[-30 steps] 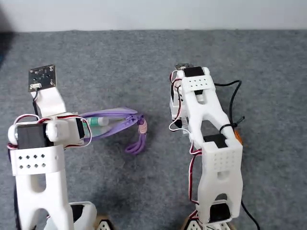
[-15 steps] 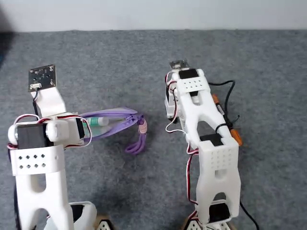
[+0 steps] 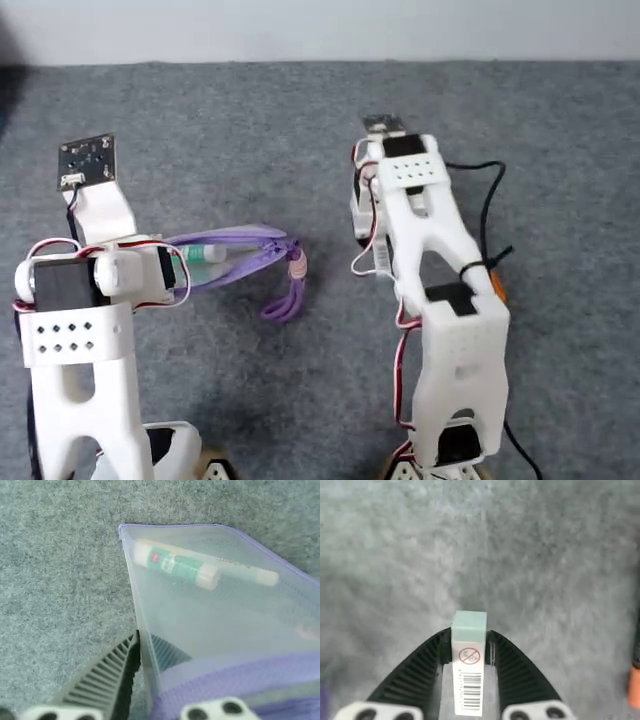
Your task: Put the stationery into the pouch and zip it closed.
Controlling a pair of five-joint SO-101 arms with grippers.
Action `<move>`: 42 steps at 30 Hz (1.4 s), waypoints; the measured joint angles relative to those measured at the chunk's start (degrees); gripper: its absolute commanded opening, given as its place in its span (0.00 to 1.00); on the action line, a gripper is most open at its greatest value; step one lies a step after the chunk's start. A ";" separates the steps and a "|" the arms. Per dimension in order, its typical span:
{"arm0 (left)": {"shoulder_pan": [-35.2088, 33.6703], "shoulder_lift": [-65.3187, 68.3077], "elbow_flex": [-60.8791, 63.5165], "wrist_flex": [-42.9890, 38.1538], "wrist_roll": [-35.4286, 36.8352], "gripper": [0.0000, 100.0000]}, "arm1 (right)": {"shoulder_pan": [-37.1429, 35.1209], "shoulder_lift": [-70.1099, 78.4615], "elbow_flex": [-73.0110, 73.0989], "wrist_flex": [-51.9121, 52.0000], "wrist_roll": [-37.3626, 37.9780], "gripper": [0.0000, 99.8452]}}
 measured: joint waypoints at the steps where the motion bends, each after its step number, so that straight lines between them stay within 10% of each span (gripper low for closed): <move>1: 0.00 0.00 0.00 0.00 0.00 0.01 | -0.53 -1.93 0.00 1.49 0.00 0.01; 17: -0.53 0.18 -8.44 0.09 0.35 0.01 | -15.74 -44.75 0.26 10.73 -3.69 0.01; 27: -0.53 4.04 -9.32 0.09 2.55 0.01 | -30.59 -61.10 0.26 -0.62 -9.58 0.01; 42: -0.70 8.00 -10.73 0.09 2.81 0.01 | -29.63 -78.59 12.22 -5.71 -7.21 0.01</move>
